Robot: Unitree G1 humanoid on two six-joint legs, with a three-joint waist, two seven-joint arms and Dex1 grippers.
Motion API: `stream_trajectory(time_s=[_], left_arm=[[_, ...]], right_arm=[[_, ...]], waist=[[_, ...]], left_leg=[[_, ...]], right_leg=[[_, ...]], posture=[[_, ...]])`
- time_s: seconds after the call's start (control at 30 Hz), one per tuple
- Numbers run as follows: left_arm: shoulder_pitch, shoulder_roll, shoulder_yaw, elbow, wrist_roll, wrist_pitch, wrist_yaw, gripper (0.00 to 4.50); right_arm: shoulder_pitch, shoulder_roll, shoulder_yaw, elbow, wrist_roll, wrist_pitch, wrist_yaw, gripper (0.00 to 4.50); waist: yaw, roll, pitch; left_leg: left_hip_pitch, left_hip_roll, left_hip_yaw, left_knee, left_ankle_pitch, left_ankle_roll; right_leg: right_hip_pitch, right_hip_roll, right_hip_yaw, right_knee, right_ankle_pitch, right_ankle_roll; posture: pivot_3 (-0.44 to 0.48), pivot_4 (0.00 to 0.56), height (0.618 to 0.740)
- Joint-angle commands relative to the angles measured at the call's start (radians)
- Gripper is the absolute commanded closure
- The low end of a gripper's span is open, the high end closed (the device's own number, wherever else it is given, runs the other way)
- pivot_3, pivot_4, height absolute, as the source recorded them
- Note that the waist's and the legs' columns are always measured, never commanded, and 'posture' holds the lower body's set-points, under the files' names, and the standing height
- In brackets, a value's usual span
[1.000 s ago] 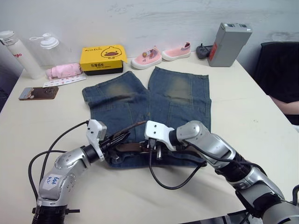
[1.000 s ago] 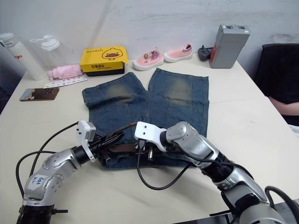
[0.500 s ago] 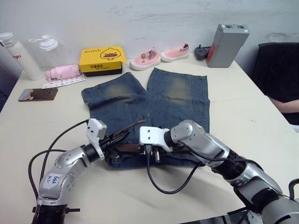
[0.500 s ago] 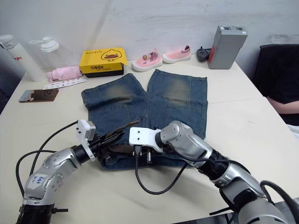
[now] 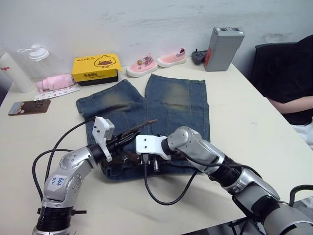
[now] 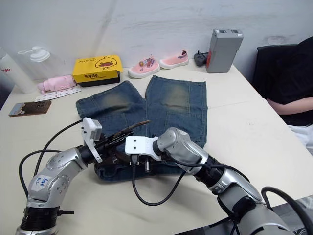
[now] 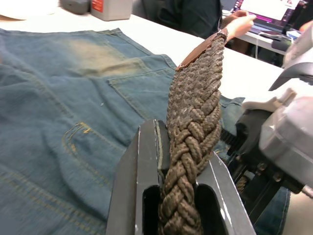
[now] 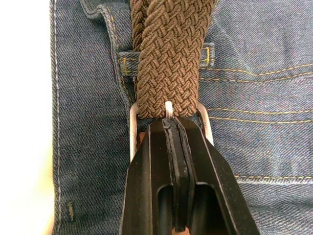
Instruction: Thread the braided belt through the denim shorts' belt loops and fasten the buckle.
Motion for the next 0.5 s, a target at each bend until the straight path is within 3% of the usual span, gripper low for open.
stream_trajectory(time_s=[0.03,0.2,0.33,0.5], left_arm=[[-0.068,0.006,-0.004,-0.018,-0.029,0.002,-0.03,4.5],[-0.165,0.046,-0.008,0.047,-0.041,0.016,-0.12,4.5],[-0.289,0.129,-0.018,0.165,-0.047,0.013,-0.276,4.5],[-0.402,0.186,-0.073,0.307,-0.015,-0.01,-0.441,4.5]], right_arm=[[0.04,0.011,0.17,0.169,-0.013,0.041,0.113,4.45],[0.014,0.058,0.23,0.279,-0.07,-0.021,0.17,4.45],[0.003,0.119,0.229,0.348,-0.096,-0.045,0.171,4.45],[0.013,0.144,0.219,0.39,-0.144,-0.082,0.181,4.45]], waist=[[0.001,0.001,-0.001],[-0.002,0.002,-0.004],[-0.006,0.001,-0.007],[-0.017,0.002,-0.007]], left_leg=[[0.001,0.001,0.0,0.0,0.0,0.0],[0.001,0.002,0.001,0.0,0.0,0.0],[0.002,0.002,0.002,0.0,-0.002,-0.002],[0.018,0.006,0.002,-0.005,-0.006,-0.01]], right_leg=[[0.0,0.0,0.0,0.0,0.0,0.0],[0.0,0.001,0.0,0.0,0.0,0.0],[0.0,0.004,0.0,0.001,-0.002,-0.003],[0.003,0.012,0.004,0.009,-0.009,-0.006]], posture=[[0.0,0.15,0.706],[0.0,0.15,0.706],[0.0,0.15,0.706],[0.0,0.15,0.706]])
